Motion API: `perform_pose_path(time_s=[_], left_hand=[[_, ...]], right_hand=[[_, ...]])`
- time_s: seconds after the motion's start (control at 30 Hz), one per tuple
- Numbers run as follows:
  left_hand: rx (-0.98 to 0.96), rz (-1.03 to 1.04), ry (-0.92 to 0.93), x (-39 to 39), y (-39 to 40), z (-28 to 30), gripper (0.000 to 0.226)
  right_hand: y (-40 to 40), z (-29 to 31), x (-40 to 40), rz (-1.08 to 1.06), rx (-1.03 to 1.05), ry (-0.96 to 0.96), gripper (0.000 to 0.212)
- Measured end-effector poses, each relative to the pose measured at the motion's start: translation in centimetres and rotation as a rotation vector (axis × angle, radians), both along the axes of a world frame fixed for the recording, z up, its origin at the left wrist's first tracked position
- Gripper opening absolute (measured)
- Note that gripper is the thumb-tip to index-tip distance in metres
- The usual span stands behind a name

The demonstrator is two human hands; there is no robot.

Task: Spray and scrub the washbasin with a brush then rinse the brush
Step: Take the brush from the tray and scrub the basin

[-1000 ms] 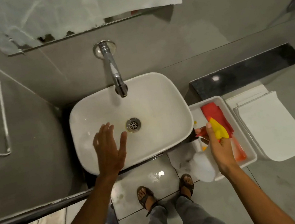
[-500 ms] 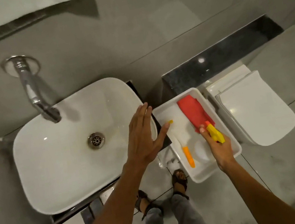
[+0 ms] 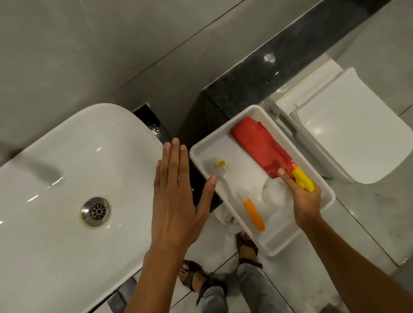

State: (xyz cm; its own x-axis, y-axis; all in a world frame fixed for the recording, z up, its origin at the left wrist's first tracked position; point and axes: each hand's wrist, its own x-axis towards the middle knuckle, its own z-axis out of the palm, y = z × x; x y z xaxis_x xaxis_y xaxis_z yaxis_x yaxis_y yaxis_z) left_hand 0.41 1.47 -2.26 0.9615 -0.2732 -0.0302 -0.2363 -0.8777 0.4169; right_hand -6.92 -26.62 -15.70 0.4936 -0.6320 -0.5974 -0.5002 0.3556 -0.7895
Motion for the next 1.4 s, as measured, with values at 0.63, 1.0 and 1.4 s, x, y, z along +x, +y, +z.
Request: perform_pose_path(time_s=[0.63, 1.0, 1.4], left_hand=[[0.031, -0.01, -0.057, 0.1, -0.1, -1.0, 0.085], [0.025, -0.007, -0.086, 0.2, -0.1, -1.4, 0.09], [-0.209, 0.129, -0.061, -1.7, 3.0, 3.4, 0.076]], right_hand=[[9.5, -0.2, -4.7, -0.139, -0.119, 0.326, 0.047], [10.7, -1.5, 0.0, 0.763, -0.374, 0.54, 0.047], [11.1, 12.1, -4.4, 0.665, -0.413, 0.013, 0.035]])
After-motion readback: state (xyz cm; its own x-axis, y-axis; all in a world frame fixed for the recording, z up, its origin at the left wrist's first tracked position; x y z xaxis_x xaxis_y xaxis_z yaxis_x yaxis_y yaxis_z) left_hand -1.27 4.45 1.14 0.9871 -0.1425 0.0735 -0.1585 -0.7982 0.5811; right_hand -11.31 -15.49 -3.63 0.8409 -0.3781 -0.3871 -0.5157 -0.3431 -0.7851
